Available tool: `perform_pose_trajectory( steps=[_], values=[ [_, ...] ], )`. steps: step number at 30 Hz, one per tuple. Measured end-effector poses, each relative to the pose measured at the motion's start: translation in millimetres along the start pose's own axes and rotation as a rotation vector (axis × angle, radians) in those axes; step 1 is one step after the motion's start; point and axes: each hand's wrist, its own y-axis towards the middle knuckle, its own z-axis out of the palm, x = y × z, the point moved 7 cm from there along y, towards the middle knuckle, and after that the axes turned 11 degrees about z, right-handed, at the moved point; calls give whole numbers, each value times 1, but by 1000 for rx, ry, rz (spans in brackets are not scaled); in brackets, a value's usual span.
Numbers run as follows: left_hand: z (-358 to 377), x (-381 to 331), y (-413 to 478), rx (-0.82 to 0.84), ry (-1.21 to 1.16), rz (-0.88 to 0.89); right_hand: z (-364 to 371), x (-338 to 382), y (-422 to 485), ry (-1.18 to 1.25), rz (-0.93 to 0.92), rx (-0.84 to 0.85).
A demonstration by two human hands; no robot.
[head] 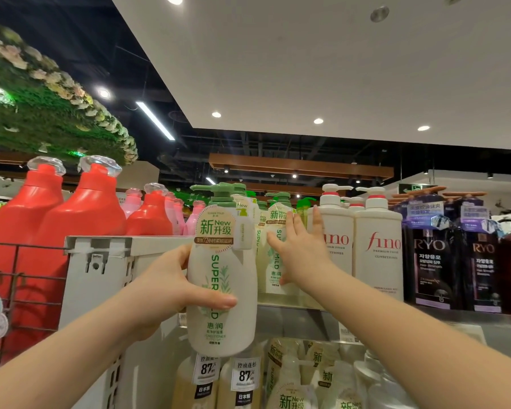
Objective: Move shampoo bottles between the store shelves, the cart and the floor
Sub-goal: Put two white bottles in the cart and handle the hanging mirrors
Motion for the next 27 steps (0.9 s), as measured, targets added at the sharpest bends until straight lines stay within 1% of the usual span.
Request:
perform_pose_trajectory(
  steps=[8, 14, 17, 18, 20, 22, 25, 27],
  values=[
    [-4, -5, 0, -9, -5, 11, 8, 5, 4, -71, 46, 35],
    [-11, -8, 0, -40, 10, 21, 5, 10, 5, -89, 49, 31],
    [-13, -10, -3, -52, 19, 19, 0, 10, 4, -54, 33, 31],
    [-14, -11, -5, -53, 18, 19, -3, 8, 3, -12, 24, 17],
    [-15, -13, -6, -55, 14, 22, -14, 1, -1, 155, -2, -49],
    [-15, -17, -7, -59, 10, 27, -28, -13, -10, 424, -26, -99],
    [-15, -21, -5, -71, 11, 36, -45, -44, -33, 946, 37, -8],
    [-13, -25, -2, -61, 9, 46, -48, -58, -50, 1126, 57, 30]
  ],
)
